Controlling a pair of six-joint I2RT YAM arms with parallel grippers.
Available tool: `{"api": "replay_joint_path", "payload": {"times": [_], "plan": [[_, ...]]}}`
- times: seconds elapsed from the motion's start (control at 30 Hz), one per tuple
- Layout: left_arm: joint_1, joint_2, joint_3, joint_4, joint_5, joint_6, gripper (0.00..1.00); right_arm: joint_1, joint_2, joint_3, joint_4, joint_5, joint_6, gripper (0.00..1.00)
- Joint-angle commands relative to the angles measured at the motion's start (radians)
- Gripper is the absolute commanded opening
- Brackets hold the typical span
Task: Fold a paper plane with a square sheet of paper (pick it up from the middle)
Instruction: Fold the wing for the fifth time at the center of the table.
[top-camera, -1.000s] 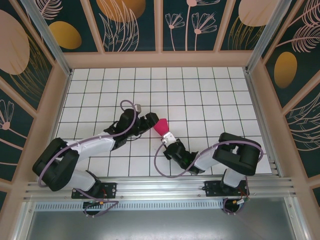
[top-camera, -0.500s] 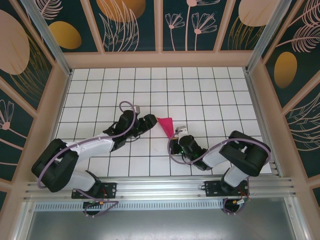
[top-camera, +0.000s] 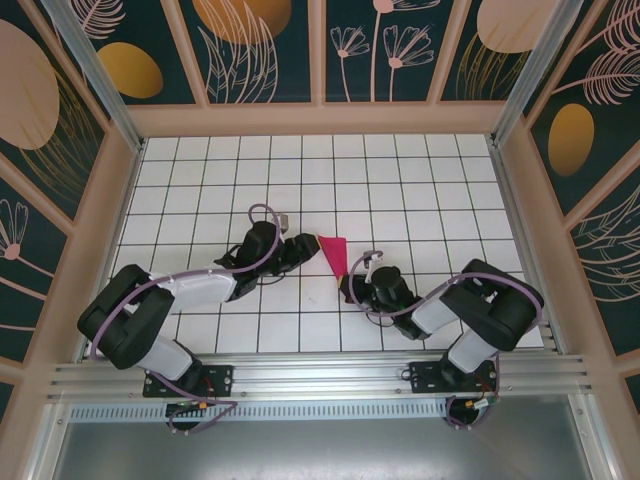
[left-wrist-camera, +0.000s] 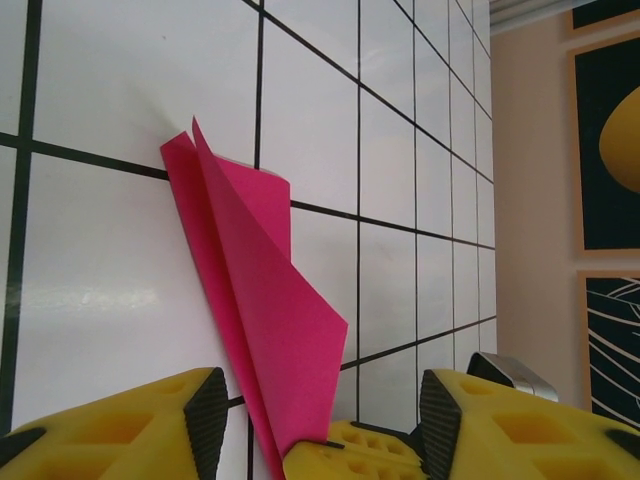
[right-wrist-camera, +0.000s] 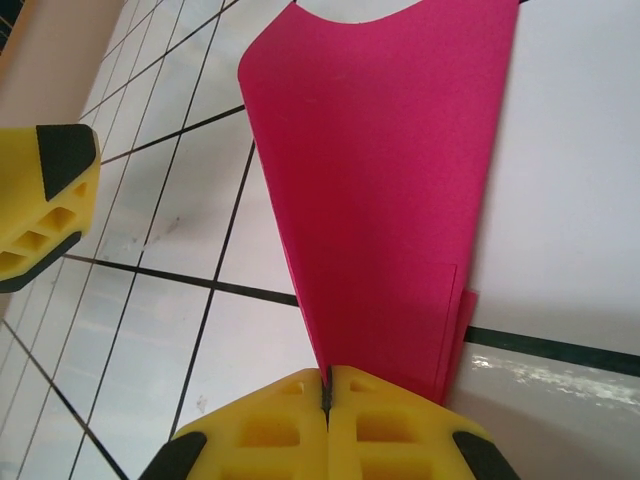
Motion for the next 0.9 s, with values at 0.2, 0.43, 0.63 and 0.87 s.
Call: {"api": "replay_joint_path", "payload": {"times": [0.2, 0.43, 0.63, 0.87], "plan": [[0.004, 0.020, 0.012, 0.046, 0.028, -0.013, 0.50, -0.008, 0.062, 0.014, 0.067, -0.071, 0.093, 0.00], [0.003, 0.014, 0.001, 0.057, 0.030, -0.018, 0.49, -0.008, 0.085, -0.015, 0.136, -0.070, 0.157, 0.00], [0.004, -0.020, -0.028, 0.063, -0.024, -0.035, 0.47, -0.008, 0.091, -0.003, 0.147, -0.124, 0.131, 0.00], [0.004, -0.103, -0.081, 0.026, -0.130, -0.049, 0.47, 0.002, 0.093, 0.061, 0.047, -0.137, 0.034, 0.00]]}}
